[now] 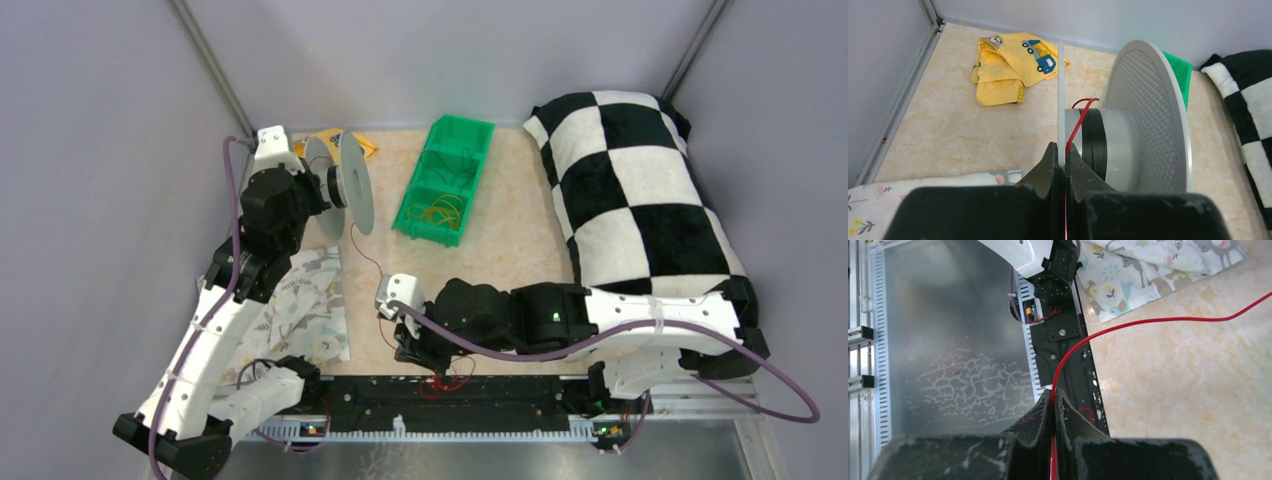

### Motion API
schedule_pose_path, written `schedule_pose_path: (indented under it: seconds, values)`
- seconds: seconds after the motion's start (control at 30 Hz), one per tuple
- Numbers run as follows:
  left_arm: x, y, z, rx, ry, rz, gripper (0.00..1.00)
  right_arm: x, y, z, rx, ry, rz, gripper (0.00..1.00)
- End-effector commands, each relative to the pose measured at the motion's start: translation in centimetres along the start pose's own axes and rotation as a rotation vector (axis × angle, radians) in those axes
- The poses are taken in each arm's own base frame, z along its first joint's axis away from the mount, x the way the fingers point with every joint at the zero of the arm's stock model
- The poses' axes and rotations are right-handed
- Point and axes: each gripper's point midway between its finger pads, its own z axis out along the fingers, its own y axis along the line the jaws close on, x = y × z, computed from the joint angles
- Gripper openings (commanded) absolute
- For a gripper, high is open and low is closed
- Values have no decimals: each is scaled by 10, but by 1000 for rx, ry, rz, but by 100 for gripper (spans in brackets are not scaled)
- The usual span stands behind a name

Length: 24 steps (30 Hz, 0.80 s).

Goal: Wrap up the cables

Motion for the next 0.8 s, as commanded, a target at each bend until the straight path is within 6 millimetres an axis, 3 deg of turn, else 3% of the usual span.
schedule_pose_path:
  seconds: [0.0, 0.13, 0.3, 0.47, 0.57, 0.77]
  values:
    - [-29, -12, -2, 68, -89, 53, 0, -11, -2, -33, 15, 74, -104, 0]
    - [-2, -15, 4, 102, -3, 130, 0, -46, -18, -55, 92, -21, -188, 0]
    - [47, -8, 18, 97, 107, 207, 0, -97, -46, -86, 181, -242, -234, 0]
    - [78, -29, 10, 251, 203, 202, 0, -141, -65, -124, 253, -433, -260, 0]
    - [84, -33, 0, 306, 210, 202, 0, -152, -80, -128, 292, -460, -262, 0]
    - [91, -45, -27, 459, 209, 249, 0, -158, -124, -116, 366, -467, -213, 0]
